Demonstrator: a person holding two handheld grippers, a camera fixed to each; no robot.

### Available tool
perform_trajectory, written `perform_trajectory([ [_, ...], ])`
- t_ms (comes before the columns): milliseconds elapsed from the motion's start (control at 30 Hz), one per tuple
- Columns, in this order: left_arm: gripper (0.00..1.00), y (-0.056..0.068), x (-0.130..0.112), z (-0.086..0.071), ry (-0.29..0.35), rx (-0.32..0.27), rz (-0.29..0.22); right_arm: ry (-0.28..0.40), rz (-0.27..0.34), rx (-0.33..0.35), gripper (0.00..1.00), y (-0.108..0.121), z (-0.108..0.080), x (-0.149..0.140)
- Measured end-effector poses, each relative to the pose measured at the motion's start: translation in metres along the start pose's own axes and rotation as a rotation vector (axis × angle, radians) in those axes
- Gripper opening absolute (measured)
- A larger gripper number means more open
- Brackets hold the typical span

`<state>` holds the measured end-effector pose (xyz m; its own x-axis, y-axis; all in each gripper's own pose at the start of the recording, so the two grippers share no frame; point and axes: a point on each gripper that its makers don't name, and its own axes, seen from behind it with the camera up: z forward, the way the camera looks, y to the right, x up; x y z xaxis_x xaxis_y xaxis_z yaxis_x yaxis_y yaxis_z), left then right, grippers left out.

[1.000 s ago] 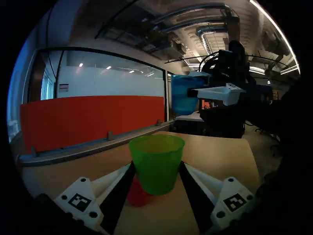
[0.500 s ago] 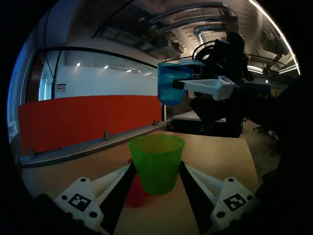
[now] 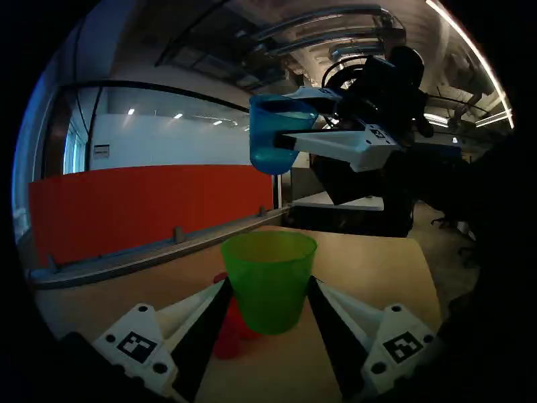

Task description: Pour water

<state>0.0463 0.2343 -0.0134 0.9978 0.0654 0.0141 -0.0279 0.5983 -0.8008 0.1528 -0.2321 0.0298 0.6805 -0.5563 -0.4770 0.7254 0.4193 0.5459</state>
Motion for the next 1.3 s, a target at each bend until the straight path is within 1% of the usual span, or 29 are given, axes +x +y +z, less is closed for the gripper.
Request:
perform_trajectory([
  [267,0.8,0.003,0.004,0.002,0.007,-0.008,0.003,-0.006,-0.082,-0.016,0.9,0.01,0.01,0.003],
  [500,0.8,0.005,0.005,0.004,0.012,-0.015,0.0,-0.015,-0.136,-0.026,0.9,0.016,0.018,0.005],
  [900,0.79,0.007,0.007,0.003,0.02,-0.019,0.008,-0.038,-0.234,-0.043,0.9,0.025,0.026,0.001],
  [1200,0.79,0.012,0.007,0.004,0.016,-0.03,0.028,-0.039,-0.27,-0.052,0.9,0.029,0.027,0.004],
  [1300,0.79,0.01,0.006,0.005,0.013,-0.023,0.035,-0.04,-0.28,-0.056,0.9,0.031,0.027,0.004],
])
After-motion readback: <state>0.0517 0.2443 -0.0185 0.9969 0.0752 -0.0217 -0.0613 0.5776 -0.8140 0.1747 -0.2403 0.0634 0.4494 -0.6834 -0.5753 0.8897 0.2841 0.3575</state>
